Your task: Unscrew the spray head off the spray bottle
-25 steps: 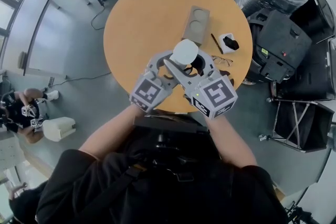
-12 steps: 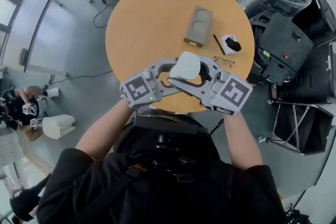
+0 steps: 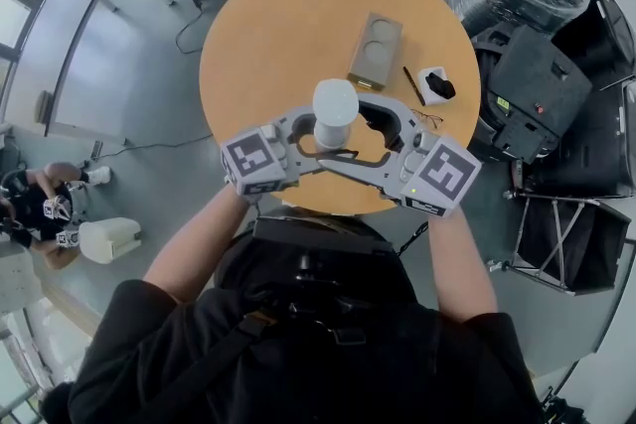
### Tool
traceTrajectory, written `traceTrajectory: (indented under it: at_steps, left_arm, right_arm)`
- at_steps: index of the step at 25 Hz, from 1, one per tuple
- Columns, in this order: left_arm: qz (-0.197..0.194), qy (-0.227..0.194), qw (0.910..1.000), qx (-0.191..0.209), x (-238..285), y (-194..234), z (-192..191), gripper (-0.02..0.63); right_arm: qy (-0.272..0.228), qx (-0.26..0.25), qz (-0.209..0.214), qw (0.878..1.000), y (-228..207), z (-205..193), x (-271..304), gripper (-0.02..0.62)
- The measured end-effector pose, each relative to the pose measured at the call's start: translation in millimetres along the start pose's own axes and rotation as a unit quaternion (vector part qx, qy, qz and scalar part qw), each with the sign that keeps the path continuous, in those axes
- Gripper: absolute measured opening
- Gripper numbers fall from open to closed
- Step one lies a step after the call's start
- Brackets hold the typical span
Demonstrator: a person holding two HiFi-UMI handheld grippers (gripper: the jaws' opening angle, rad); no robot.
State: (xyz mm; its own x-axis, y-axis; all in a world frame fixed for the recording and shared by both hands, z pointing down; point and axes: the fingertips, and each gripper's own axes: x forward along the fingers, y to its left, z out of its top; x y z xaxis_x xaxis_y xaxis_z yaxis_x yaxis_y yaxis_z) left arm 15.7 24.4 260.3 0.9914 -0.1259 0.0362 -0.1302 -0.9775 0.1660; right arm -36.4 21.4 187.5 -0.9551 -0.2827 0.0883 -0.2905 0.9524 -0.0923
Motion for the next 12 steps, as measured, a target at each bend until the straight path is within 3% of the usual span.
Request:
traceTrajectory:
  at_steps: [6, 12]
  left_arm:
    - [0.118, 0.018, 0.9928, -0.001, 3, 28, -13, 0.305]
    - [0.165, 0.019, 0.9861, 0.0, 6, 32, -20, 0.305]
  right_arm:
    - [0.016, 0.011, -0.101, 0.995, -20, -10, 4, 0.38]
    - [0.013, 0.023, -0.192, 0.981, -38, -15, 13, 0.298]
